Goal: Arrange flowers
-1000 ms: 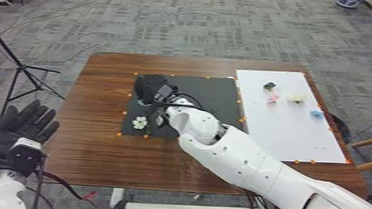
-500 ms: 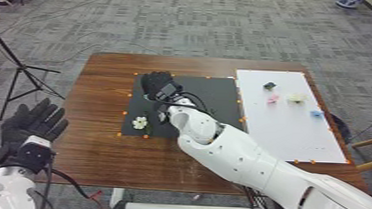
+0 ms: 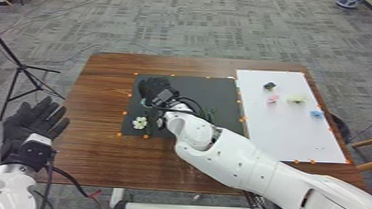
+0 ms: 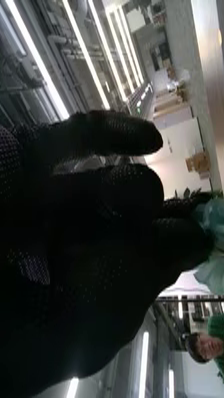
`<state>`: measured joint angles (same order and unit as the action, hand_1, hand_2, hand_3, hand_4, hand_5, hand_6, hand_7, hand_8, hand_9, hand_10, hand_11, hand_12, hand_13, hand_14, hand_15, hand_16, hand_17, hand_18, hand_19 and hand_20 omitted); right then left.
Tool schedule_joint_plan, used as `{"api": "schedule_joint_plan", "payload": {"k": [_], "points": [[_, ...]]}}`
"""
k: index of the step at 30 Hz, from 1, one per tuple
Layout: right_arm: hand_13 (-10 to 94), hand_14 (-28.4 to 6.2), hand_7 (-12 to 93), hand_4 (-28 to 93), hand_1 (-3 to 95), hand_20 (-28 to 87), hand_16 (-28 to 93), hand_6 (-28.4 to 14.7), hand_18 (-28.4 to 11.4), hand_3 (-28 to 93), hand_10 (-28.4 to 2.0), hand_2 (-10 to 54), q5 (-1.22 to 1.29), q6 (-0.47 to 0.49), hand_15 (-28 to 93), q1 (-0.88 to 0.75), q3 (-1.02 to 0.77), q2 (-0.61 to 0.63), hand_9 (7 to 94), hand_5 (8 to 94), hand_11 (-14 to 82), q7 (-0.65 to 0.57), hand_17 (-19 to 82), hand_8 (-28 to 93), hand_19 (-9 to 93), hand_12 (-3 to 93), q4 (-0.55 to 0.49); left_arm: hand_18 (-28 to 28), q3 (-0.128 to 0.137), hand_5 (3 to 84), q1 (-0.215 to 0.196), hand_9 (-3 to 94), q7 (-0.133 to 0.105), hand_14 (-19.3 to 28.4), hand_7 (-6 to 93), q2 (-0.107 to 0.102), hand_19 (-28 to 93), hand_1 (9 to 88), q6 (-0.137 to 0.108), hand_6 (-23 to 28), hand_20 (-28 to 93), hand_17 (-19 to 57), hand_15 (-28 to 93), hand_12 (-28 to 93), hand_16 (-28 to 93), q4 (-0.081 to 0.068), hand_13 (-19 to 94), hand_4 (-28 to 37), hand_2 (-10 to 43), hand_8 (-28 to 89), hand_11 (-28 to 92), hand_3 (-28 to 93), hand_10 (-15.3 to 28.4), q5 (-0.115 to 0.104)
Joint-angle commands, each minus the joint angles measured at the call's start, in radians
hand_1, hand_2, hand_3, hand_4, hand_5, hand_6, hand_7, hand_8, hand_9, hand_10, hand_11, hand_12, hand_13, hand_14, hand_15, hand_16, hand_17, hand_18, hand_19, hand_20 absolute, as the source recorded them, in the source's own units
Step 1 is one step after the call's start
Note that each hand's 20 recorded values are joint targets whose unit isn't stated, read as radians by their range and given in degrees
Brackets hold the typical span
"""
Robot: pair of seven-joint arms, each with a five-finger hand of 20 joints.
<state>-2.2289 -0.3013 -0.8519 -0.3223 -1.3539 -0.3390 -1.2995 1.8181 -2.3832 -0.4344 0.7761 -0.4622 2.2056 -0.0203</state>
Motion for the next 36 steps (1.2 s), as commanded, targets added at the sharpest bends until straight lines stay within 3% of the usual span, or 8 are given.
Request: {"api": "schedule_joint_plan", "payload": {"k": [1, 3, 8, 16, 21, 26, 31, 36], "points": [[65, -5.3, 32, -28, 65.4, 42, 51, 1.9, -21.4, 65, -6.7, -9.5, -0.015, 0.013, 64, -0.004, -0.009, -0.002, 76.4, 62.2, 9.0, -0.005, 31, -9, 77, 36.2, -0.008, 12.4, 0.01, 39.8, -0.008, 32.9, 0.007, 13.4, 10.8, 0.009, 25, 27.5, 0.009, 9.3, 12, -2.0, 31, 12, -3, 0.003, 25, -27.8, 17.6, -8, 18, 72, 13.7, 0.009], [65, -5.3, 31, -28, 63.2, 41, 50, 1.7, -21.4, 68, -7.3, -9.5, -0.018, 0.02, 64, -0.007, -0.012, -0.003, 74.2, 61.8, 10.5, -0.009, 31, -16, 77, 32.5, -0.011, 12.4, 0.011, 39.7, -0.011, 32.9, 0.004, 13.4, 10.8, 0.01, 25, 27.4, 0.007, 9.3, 12, -2.0, 31, 12, -3, 0.005, 25, -27.8, 17.5, -8, 18, 72, 13.6, 0.007], [65, -5.2, 29, -28, 61.1, 40, 48, 1.3, -21.6, 68, -8.7, -9.5, -0.022, 0.02, 63, -0.01, -0.013, -0.001, 70.8, 61.2, 15.6, -0.012, 31, -17, 77, 25.0, -0.01, 12.4, 0.015, 39.8, -0.012, 32.8, 0.009, 13.4, 10.8, 0.014, 25, 27.2, 0.009, 9.4, 12, -2.0, 31, 12, -3, 0.005, 25, -27.9, 17.3, -8, 18, 72, 13.7, 0.01], [65, -5.5, 28, -28, 60.1, 40, 47, 0.9, -21.8, 68, -9.2, -9.5, -0.028, 0.01, 63, -0.009, -0.001, -0.002, 69.8, 61.1, 17.3, -0.048, 31, -16, 77, 23.1, -0.008, 12.4, 0.021, 39.7, -0.018, 32.8, 0.01, 13.4, 10.8, 0.017, 25, 27.0, 0.008, 9.3, 12, -2.0, 31, 12, -3, 0.007, 25, -28.1, 17.3, -8, 18, 72, 13.8, 0.01], [65, -5.8, 28, -28, 59.6, 40, 46, 0.9, -22.0, 68, -8.7, -9.5, -0.019, 0.012, 63, -0.015, -0.007, -0.001, 71.0, 61.3, 16.1, -0.054, 31, -16, 77, 26.7, -0.01, 12.4, 0.021, 39.8, -0.016, 32.8, 0.013, 13.4, 10.8, 0.018, 25, 27.0, 0.009, 9.4, 12, -1.9, 31, 12, -3, 0.006, 25, -28.2, 17.2, -8, 18, 72, 13.7, 0.012], [65, -6.2, 28, -28, 58.8, 39, 45, 0.7, -22.0, 67, -9.5, -9.5, -0.023, 0.022, 64, -0.029, -0.029, 0.001, 69.6, 61.1, 17.7, -0.036, 31, -16, 77, 23.0, -0.013, 12.4, 0.029, 39.8, -0.032, 32.9, 0.008, 13.4, 10.8, 0.023, 25, 27.0, 0.008, 9.4, 12, -1.9, 31, 12, -3, 0.011, 25, -28.2, 17.3, -8, 18, 72, 13.7, 0.011], [65, -6.2, 27, -28, 58.2, 39, 45, 0.5, -22.1, 68, -10.0, -9.5, -0.024, 0.022, 63, -0.053, -0.084, 0.033, 68.6, 60.8, 18.6, -0.018, 31, -16, 77, 21.4, -0.062, 12.4, 0.044, 39.8, -0.059, 32.9, -0.006, 13.4, 10.8, 0.032, 25, 27.0, 0.005, 9.4, 12, -2.0, 31, 12, -3, 0.02, 25, -28.2, 17.2, -8, 18, 72, 13.8, 0.001], [65, -6.8, 26, -28, 56.0, 38, 45, -0.4, -22.4, 71, -11.3, -9.5, -0.056, 0.085, 63, -0.132, -0.261, 0.105, 65.2, 59.2, 20.9, 0.01, 31, -16, 77, 17.9, -0.172, 12.4, 0.067, 39.8, -0.084, 32.8, -0.011, 13.4, 10.8, 0.058, 25, 26.9, 0.009, 9.4, 13, -2.0, 31, 12, -3, 0.027, 25, -28.2, 17.2, -8, 18, 72, 13.8, 0.004]]}}
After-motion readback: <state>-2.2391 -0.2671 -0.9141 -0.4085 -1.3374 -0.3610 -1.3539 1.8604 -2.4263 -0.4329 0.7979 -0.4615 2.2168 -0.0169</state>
